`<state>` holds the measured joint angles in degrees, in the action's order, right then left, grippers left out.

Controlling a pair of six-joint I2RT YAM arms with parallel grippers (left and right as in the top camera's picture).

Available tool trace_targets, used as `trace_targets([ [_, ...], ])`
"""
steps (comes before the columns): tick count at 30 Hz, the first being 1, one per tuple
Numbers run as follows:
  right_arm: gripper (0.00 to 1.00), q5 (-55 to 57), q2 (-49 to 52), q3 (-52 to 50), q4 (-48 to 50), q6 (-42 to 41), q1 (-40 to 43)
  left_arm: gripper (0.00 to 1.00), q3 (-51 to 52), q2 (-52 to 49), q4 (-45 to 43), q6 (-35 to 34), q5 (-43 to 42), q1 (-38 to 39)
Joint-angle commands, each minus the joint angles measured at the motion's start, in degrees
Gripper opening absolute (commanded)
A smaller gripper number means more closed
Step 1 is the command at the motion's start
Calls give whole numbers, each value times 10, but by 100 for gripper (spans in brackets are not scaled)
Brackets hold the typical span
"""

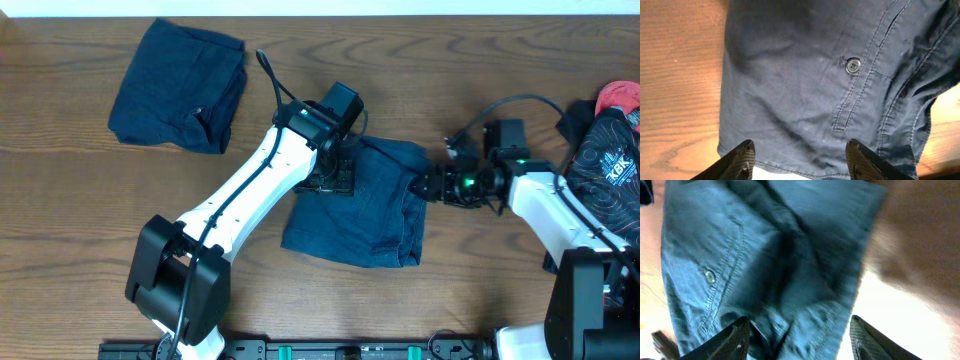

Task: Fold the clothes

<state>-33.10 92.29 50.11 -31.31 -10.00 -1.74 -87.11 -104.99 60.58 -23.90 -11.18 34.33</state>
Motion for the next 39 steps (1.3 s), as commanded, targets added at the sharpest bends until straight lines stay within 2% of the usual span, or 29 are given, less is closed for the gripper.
trace_targets([
  [1, 61, -6, -1, -2, 23, 17, -28, 60, -4, 12, 2, 16, 18, 0],
  [5, 61, 41, -1, -2, 30, 4, -47, 60, -4, 12, 2, 16, 18, 0],
  [10, 70, 110, 1, -3, 30, 4, -55, 60, -4, 12, 1, 16, 18, 0],
  [16, 57, 44, 1, -3, 70, 4, -66, 60, -4, 12, -4, 16, 18, 0],
  [22, 54, -1, 1, -3, 66, -14, -94, 61, -4, 12, -4, 16, 18, 0],
  [26, 54, 48, 1, -3, 67, -27, -110, 61, -4, 12, -9, 16, 18, 0],
  [29, 48, 92, 6, -3, 71, -37, -115, 61, -4, 12, -13, 16, 18, 0],
  [30, 41, 101, 7, -3, 74, -37, -115, 61, -4, 12, -13, 16, 18, 0],
  [34, 1, 123, 11, -3, 86, -37, -113, 61, -4, 12, -12, 16, 18, 0],
  [39, 1, 72, -35, 13, 99, -36, -88, 61, -4, 11, -10, 19, 18, 0],
])
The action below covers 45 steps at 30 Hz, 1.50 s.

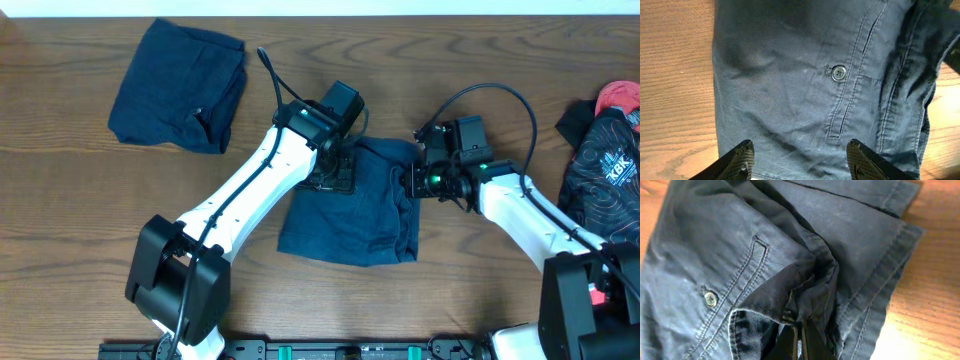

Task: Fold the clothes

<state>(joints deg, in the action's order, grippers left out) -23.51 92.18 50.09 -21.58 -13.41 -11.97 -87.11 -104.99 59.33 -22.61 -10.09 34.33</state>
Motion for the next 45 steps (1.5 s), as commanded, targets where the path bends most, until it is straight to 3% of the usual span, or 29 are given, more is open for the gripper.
trace_targets([
  [1, 1, -40, -50, 17, 0, -2, 21, 61, -4, 12, 2, 10, 7, 0],
  [5, 1, -74, -127, 25, 0, 2, 38, 61, -3, 12, 1, 12, 7, 0],
  [10, 1, -24, -162, 24, -3, 4, 39, 61, -3, 12, -3, 12, 7, 0],
  [21, 2, 206, 0, 7, 96, 3, 45, 61, -3, 12, -2, 12, 7, 0],
  [22, 4, 211, 8, 7, 93, 3, 50, 61, -3, 12, 0, 12, 7, 0],
  [25, 38, 202, 11, 7, 84, 1, 67, 62, -3, 12, 2, 12, 7, 0],
  [26, 43, 189, 7, 8, 80, 2, 73, 62, -3, 12, 2, 12, 7, 0],
  [28, 48, 153, -8, 8, 72, 2, 86, 63, -3, 12, 2, 12, 8, 0],
  [30, 50, 108, -33, 8, 55, 2, 101, 70, -3, 12, 2, 12, 8, 0],
  [35, 44, -38, -112, 8, -33, 2, 119, 72, -3, 11, -3, 36, 8, 0],
  [38, 31, -103, -129, 8, -83, 2, 100, 71, 7, 11, -25, 38, 8, 0],
  [40, 23, -107, -122, 7, -108, 9, 75, 67, 19, 10, -44, 40, 8, 0],
  [45, 14, -7, -73, -12, -139, 0, 6, 45, 40, 1, -71, 40, 7, 0],
])
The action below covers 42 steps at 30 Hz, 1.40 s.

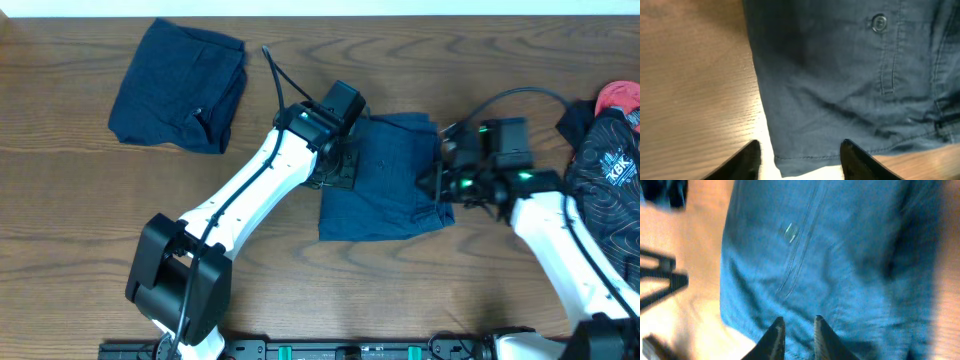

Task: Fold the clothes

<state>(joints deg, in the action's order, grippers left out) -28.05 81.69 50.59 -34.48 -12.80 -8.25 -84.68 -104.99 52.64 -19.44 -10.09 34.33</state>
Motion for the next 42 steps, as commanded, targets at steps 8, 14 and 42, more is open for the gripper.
trace_targets([
  [8, 1, 199, 148, -42, -67, -125, -29, 42, 86, -5, -45, 8, -9, 0],
  [14, 3, 74, 127, -26, -36, -42, -15, 43, 143, -6, -108, 7, -49, 1],
  [42, 1, 241, 243, -2, 227, -84, 71, 36, 200, -7, -143, 14, -53, 6],
])
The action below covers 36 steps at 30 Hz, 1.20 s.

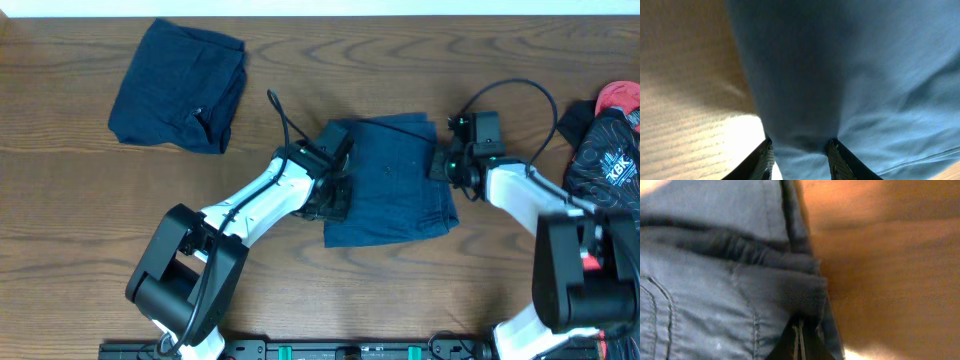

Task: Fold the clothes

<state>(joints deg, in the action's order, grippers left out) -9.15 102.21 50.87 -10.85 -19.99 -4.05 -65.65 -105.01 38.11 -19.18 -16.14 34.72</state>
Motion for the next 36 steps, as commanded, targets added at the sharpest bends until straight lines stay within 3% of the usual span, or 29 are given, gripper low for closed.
trace_targets([
  [1, 1, 43, 39, -5, -17, -11, 37, 36, 10, -7, 2, 12, 8, 2],
  [7, 3, -164, -41, 7, -106, 13, 77, 38, -15, 13, 27, 12, 7, -14],
  [10, 1, -245, -126, 22, -181, 11, 82, 49, -36, 39, 52, 12, 7, -30],
  [14, 3, -246, -221, 27, -244, -1, 66, 66, -40, 76, 36, 12, 7, -47],
  [18, 5, -208, -259, 26, -254, 20, 30, 72, -38, 77, -11, 25, 7, -49],
  [21, 6, -171, -248, 23, -263, 29, -3, 73, -38, 56, -25, 29, 7, -51],
  [23, 9, -143, -226, 12, -262, 29, -26, 84, -38, 35, -27, 28, 7, -54],
  [25, 9, -130, -200, 3, -258, 26, -43, 88, -38, 16, -29, 12, 5, -60],
  [33, 10, -97, -55, -2, -236, 9, -58, 93, -38, -33, -71, -6, -14, -78],
  [36, 7, -108, -4, -2, -232, 3, -58, 96, -37, -38, -99, 2, -31, -78],
])
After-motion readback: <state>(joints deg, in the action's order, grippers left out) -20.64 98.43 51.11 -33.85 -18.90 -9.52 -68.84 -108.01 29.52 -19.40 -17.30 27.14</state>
